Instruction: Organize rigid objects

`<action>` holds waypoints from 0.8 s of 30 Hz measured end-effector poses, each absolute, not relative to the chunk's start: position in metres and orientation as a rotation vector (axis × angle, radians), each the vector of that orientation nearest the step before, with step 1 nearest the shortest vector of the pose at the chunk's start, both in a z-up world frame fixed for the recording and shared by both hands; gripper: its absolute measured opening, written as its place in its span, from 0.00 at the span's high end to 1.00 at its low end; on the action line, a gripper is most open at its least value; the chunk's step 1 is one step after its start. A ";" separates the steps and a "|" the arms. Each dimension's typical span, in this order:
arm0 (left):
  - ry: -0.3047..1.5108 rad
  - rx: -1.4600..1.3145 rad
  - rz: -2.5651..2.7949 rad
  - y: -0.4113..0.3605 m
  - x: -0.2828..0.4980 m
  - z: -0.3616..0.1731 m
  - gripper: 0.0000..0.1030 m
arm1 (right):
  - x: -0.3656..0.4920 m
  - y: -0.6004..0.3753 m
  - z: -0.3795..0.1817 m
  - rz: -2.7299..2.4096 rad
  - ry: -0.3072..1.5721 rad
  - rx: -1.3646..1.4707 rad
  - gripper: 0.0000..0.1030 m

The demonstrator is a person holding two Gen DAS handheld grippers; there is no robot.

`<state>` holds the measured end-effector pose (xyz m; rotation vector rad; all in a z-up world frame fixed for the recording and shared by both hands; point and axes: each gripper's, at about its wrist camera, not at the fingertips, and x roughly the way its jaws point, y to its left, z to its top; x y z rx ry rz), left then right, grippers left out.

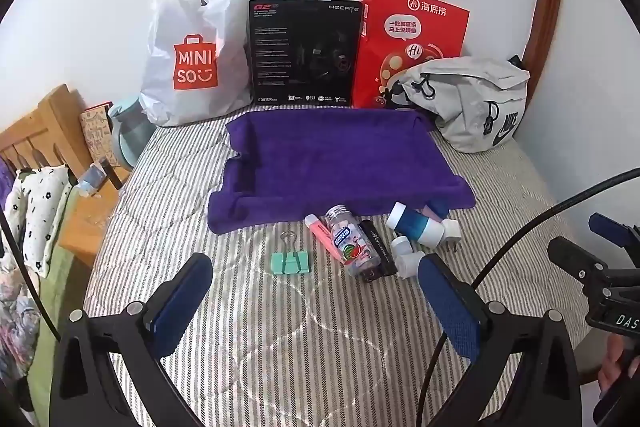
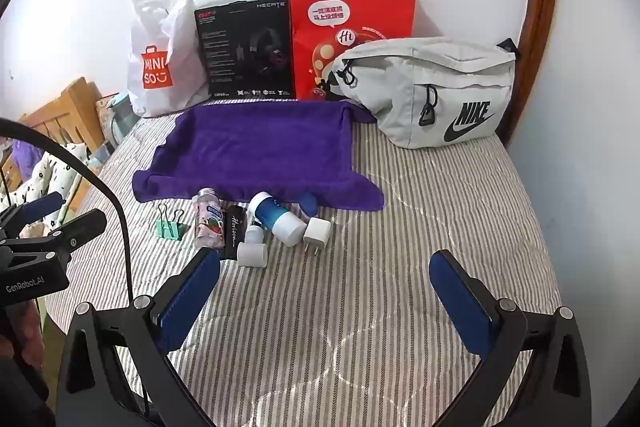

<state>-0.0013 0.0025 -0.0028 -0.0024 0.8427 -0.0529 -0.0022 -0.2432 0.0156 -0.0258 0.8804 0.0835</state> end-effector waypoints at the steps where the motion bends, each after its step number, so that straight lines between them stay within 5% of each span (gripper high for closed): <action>1: 0.844 -0.001 -0.054 0.002 -0.001 -0.003 0.00 | -0.002 -0.244 0.016 0.080 0.881 -0.025 0.00; 24: 0.857 0.006 -0.061 0.001 -0.003 -0.005 0.00 | -0.005 -0.239 0.018 0.088 0.882 -0.032 0.00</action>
